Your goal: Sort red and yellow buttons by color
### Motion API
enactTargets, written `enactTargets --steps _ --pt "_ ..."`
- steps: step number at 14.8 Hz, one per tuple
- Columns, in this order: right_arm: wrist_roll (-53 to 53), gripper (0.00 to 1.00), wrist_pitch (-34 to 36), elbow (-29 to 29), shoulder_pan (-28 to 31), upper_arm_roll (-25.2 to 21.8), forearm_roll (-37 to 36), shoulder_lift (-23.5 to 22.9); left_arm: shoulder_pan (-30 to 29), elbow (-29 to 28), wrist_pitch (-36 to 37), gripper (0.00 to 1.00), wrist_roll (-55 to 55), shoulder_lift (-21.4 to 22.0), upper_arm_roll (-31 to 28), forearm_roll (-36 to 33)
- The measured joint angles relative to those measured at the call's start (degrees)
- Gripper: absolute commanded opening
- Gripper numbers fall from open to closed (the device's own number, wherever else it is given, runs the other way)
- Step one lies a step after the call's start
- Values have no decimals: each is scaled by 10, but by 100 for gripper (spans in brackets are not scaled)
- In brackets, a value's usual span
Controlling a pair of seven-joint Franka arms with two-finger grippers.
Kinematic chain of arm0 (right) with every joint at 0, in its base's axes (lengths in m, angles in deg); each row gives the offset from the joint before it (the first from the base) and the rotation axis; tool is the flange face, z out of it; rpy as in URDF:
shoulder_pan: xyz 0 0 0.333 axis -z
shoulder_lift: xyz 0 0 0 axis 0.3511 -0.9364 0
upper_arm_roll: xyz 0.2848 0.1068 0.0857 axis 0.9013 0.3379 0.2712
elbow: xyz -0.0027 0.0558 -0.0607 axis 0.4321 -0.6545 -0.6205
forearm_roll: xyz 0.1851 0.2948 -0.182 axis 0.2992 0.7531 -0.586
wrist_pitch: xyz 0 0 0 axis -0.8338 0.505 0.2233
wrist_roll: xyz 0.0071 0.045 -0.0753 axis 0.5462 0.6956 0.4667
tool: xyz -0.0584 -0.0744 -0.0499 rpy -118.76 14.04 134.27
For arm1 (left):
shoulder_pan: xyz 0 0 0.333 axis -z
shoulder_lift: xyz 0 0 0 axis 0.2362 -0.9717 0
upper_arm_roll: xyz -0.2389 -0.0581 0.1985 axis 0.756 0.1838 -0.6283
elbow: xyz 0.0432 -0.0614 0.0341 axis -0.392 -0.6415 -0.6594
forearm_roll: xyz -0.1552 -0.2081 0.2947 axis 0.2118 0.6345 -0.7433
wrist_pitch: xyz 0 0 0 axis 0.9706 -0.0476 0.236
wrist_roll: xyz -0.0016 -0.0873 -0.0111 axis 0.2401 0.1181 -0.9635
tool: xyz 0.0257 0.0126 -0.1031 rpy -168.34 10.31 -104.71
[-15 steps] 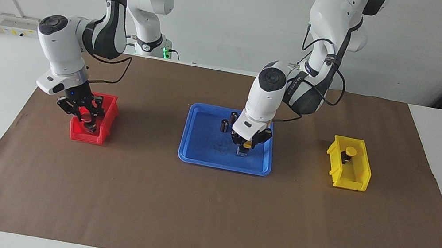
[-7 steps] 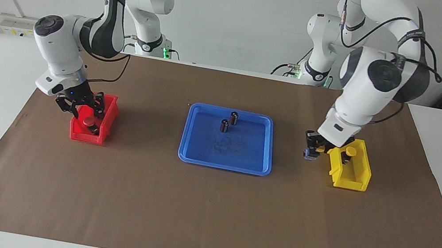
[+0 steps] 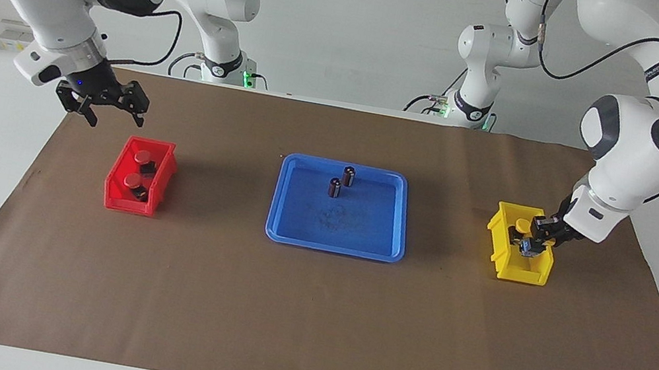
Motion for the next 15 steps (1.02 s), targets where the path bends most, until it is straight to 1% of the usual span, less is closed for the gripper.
enactTargets --steps 3,4,6,11,14,15 --pt "-15 99 81 80 0 0 -30 4 -9 -22 -20 2 18 5 0 -1" --pt "-15 99 95 101 0 0 -40 2 -12 -31 -32 2 21 7 0 -1" --pt "-28 99 101 126 0 0 -44 -8 -15 -60 -66 2 23 10 0 -1" --pt "-60 99 101 150 0 1 -44 -37 -21 -124 -141 2 25 10 0 -2" --pt "-83 99 101 150 0 2 -44 -39 -21 -148 -170 4 25 10 0 -2" --pt "-87 99 100 150 0 2 -44 -39 -21 -153 -175 7 25 10 0 -2"
